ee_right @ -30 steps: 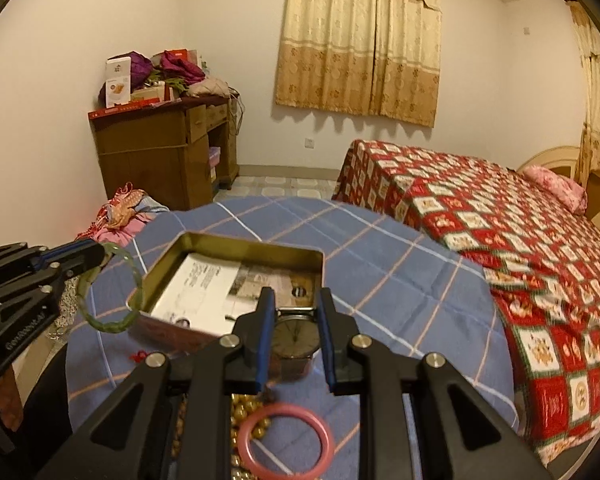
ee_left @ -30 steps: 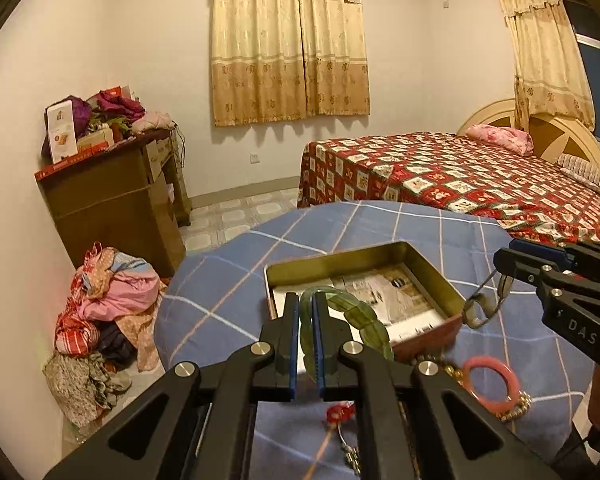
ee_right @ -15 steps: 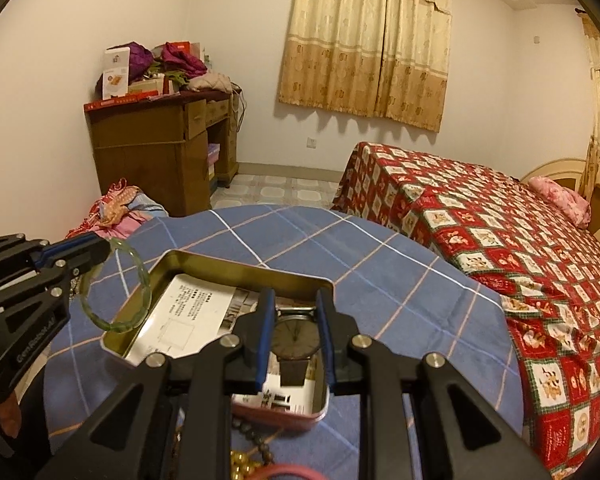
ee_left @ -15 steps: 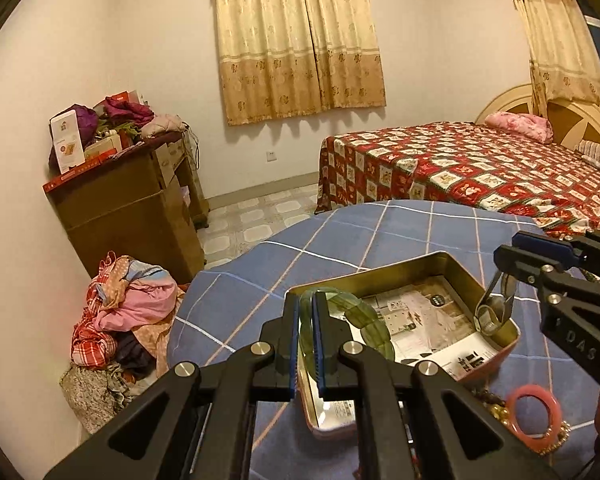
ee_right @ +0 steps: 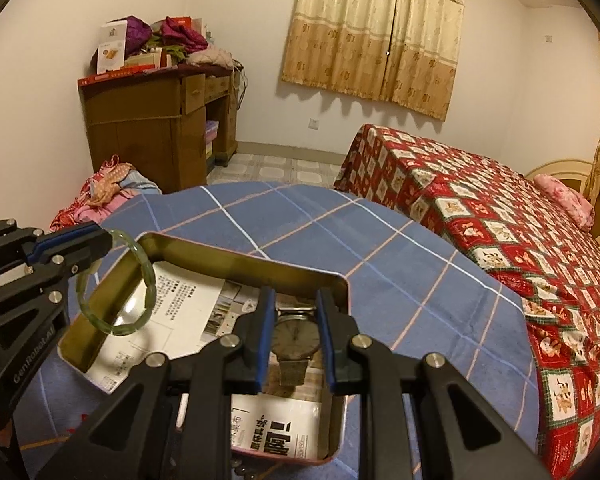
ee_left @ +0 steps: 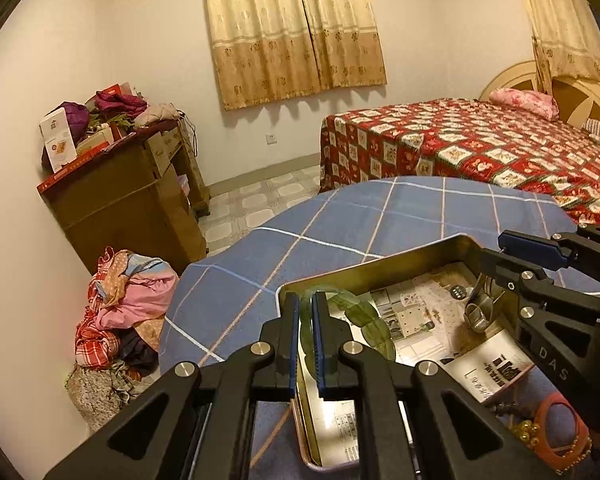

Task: Organize jewelry
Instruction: 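Carry the green bangle into the tin box and open the left tool, then grasp the pink bangle with the right tool while the left tool grasps the red cord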

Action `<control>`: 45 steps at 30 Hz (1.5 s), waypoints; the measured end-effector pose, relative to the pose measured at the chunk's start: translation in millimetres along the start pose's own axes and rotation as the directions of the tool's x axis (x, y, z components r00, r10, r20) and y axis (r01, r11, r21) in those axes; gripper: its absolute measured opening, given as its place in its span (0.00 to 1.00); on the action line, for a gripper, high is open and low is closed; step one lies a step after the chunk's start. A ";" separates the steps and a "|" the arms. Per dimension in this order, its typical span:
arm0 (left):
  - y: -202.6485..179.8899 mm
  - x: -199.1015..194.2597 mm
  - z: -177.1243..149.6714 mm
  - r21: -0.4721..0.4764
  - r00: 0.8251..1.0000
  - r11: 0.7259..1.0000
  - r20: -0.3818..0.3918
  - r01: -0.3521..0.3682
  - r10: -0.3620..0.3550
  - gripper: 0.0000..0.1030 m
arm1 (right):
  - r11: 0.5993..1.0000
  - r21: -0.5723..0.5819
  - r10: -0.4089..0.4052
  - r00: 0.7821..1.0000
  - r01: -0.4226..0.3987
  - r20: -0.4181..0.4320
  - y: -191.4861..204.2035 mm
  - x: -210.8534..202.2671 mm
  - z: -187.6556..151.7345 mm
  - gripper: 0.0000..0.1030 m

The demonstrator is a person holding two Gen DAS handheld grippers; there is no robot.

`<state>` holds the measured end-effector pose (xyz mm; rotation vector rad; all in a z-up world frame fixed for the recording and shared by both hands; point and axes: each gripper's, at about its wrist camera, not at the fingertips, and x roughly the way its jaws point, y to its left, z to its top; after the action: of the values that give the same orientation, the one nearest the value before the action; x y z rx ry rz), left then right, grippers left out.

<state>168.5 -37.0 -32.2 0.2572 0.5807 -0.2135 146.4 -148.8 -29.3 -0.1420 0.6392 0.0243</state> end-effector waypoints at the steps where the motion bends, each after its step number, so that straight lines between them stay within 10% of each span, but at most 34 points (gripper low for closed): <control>1: -0.1 3.1 0.4 0.003 1.000 1.000 -0.005 -0.004 0.004 0.05 | 1.000 -0.001 -0.003 1.000 0.003 -0.006 0.0 3.2 0.8 0.23; 12: 0.9 22.7 -10.1 0.047 0.996 0.997 -0.055 -0.060 0.063 0.12 | 1.000 0.000 -0.027 0.998 0.027 -0.049 0.3 18.7 -5.2 0.26; 14: 0.6 19.1 -12.9 0.052 0.995 0.995 -0.047 -0.087 0.089 0.52 | 0.999 0.006 -0.041 0.998 0.041 -0.040 -1.8 13.9 -7.0 0.57; 16: 3.3 9.7 -14.2 0.037 0.993 0.992 -0.010 -0.120 0.121 0.83 | 0.999 0.020 -0.049 0.998 0.050 -0.026 -5.0 8.1 -8.3 0.62; 45: -10.9 -81.8 -98.0 -0.039 0.998 0.998 -0.042 -0.055 0.053 0.83 | 0.987 0.076 -0.141 0.989 0.144 -0.039 -38.1 -84.0 -103.4 0.66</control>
<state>48.7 -7.8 -67.0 0.2386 0.6172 -0.1448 20.2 -199.2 -56.5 -0.1117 0.6614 -0.1418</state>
